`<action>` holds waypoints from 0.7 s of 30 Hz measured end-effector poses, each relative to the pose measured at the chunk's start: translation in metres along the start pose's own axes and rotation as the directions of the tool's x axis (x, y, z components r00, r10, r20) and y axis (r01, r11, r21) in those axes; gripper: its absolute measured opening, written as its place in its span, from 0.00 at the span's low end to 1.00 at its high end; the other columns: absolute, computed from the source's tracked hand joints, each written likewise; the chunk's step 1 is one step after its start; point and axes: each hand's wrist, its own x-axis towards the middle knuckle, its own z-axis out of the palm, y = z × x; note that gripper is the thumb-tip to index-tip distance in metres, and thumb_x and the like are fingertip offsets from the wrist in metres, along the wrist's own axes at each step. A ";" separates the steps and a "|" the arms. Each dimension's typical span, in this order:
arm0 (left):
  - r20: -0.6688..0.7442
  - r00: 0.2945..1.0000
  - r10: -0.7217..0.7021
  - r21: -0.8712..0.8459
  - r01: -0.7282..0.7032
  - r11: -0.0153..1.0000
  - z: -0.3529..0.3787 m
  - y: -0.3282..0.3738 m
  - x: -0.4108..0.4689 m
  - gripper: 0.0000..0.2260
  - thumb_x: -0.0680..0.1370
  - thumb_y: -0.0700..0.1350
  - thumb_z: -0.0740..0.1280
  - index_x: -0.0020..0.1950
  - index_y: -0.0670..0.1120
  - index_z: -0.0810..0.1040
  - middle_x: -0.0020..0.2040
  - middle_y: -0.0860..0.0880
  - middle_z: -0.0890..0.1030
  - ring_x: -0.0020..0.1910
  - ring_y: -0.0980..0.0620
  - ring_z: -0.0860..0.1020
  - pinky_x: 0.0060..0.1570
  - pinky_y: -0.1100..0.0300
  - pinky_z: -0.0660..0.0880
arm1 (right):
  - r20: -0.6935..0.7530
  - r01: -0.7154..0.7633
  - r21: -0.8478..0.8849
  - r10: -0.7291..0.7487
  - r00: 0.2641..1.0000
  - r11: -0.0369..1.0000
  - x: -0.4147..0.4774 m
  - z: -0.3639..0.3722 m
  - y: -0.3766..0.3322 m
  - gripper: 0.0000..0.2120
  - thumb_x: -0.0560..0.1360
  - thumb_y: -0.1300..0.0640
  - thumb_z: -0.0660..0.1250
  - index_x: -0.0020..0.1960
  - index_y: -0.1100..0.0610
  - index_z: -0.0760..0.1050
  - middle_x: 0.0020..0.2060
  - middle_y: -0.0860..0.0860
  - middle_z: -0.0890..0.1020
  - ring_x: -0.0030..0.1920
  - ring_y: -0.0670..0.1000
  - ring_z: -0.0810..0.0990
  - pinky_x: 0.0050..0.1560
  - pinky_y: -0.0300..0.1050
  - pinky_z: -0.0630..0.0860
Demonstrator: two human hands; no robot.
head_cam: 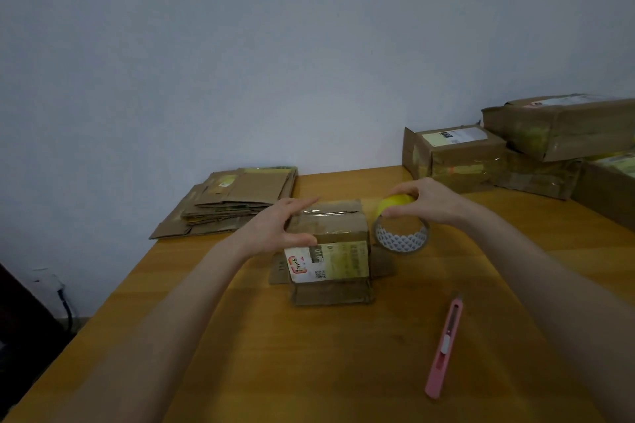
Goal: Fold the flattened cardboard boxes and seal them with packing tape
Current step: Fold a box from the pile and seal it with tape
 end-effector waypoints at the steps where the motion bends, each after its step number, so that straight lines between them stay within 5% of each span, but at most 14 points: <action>1: -0.007 1.000 0.022 0.115 -0.021 0.993 0.001 0.001 -0.002 0.35 0.73 0.66 0.63 0.76 0.59 0.55 0.76 0.48 0.60 0.73 0.49 0.61 0.70 0.52 0.61 | -0.006 -0.003 -0.018 0.003 1.000 1.000 0.001 0.003 0.002 0.25 0.69 0.43 0.72 0.63 0.51 0.76 0.62 0.51 0.75 0.64 0.53 0.71 0.61 0.50 0.72; 4: -0.060 0.998 -0.011 0.238 0.025 0.971 0.011 0.006 -0.012 0.37 0.73 0.71 0.48 0.77 0.54 0.54 0.78 0.48 0.52 0.77 0.49 0.51 0.74 0.51 0.52 | -0.003 0.001 -0.027 -0.001 1.000 1.000 0.003 0.009 0.001 0.25 0.70 0.42 0.71 0.64 0.50 0.75 0.65 0.51 0.74 0.65 0.53 0.70 0.59 0.47 0.70; 7: -0.106 0.972 -0.210 -0.223 0.183 0.958 0.030 0.013 -0.021 0.29 0.80 0.59 0.51 0.78 0.47 0.52 0.79 0.48 0.48 0.77 0.50 0.52 0.74 0.52 0.54 | 0.028 -0.007 0.010 0.006 1.000 1.000 0.004 0.014 -0.001 0.26 0.70 0.43 0.71 0.65 0.51 0.75 0.65 0.52 0.74 0.65 0.53 0.69 0.59 0.47 0.69; 10: -0.101 0.913 -0.394 -0.596 0.262 0.759 0.041 0.016 -0.022 0.28 0.82 0.57 0.53 0.79 0.48 0.49 0.78 0.50 0.54 0.76 0.49 0.56 0.74 0.50 0.57 | 0.031 -0.050 0.072 0.048 0.998 0.996 0.001 0.018 0.001 0.26 0.70 0.44 0.71 0.66 0.51 0.74 0.65 0.52 0.73 0.66 0.54 0.69 0.61 0.49 0.69; 12: -0.101 0.879 -0.466 -0.682 0.280 0.676 0.042 0.016 -0.019 0.30 0.80 0.60 0.54 0.78 0.50 0.53 0.76 0.49 0.59 0.74 0.47 0.60 0.72 0.48 0.60 | 0.020 -0.063 0.101 0.062 0.998 0.993 -0.001 0.021 0.002 0.26 0.70 0.44 0.72 0.66 0.50 0.74 0.64 0.53 0.73 0.63 0.54 0.71 0.59 0.49 0.71; 14: -0.048 0.851 -0.523 -0.704 0.342 0.622 0.042 0.010 -0.015 0.41 0.71 0.73 0.55 0.76 0.49 0.60 0.74 0.47 0.65 0.71 0.45 0.66 0.70 0.45 0.64 | 0.000 -0.067 0.140 0.068 0.998 0.988 -0.004 0.023 0.000 0.26 0.71 0.45 0.72 0.66 0.51 0.74 0.62 0.52 0.74 0.60 0.53 0.73 0.52 0.44 0.73; 16: -0.080 0.867 -0.492 -0.580 0.361 0.730 0.036 0.005 -0.010 0.42 0.70 0.75 0.55 0.74 0.46 0.64 0.70 0.46 0.70 0.68 0.45 0.70 0.67 0.46 0.68 | 0.002 -0.067 0.166 0.068 0.998 0.984 -0.006 0.028 -0.003 0.26 0.70 0.46 0.72 0.66 0.52 0.73 0.59 0.51 0.74 0.58 0.51 0.73 0.44 0.38 0.72; 18: -0.218 0.893 -0.393 -0.199 0.354 0.914 0.028 0.010 -0.006 0.26 0.81 0.59 0.52 0.72 0.43 0.66 0.70 0.44 0.70 0.70 0.44 0.67 0.67 0.49 0.67 | 0.012 -0.044 0.180 0.043 0.999 0.983 -0.006 0.036 -0.006 0.26 0.70 0.45 0.73 0.65 0.53 0.74 0.58 0.51 0.77 0.56 0.51 0.76 0.42 0.37 0.74; 21: -0.178 0.964 -0.199 0.346 0.251 0.904 0.025 0.032 -0.005 0.31 0.81 0.60 0.40 0.77 0.43 0.55 0.78 0.44 0.54 0.77 0.48 0.51 0.75 0.48 0.49 | -0.004 -0.027 0.176 0.028 1.000 0.984 -0.004 0.043 -0.009 0.25 0.69 0.45 0.73 0.62 0.54 0.75 0.55 0.52 0.78 0.55 0.51 0.77 0.43 0.39 0.75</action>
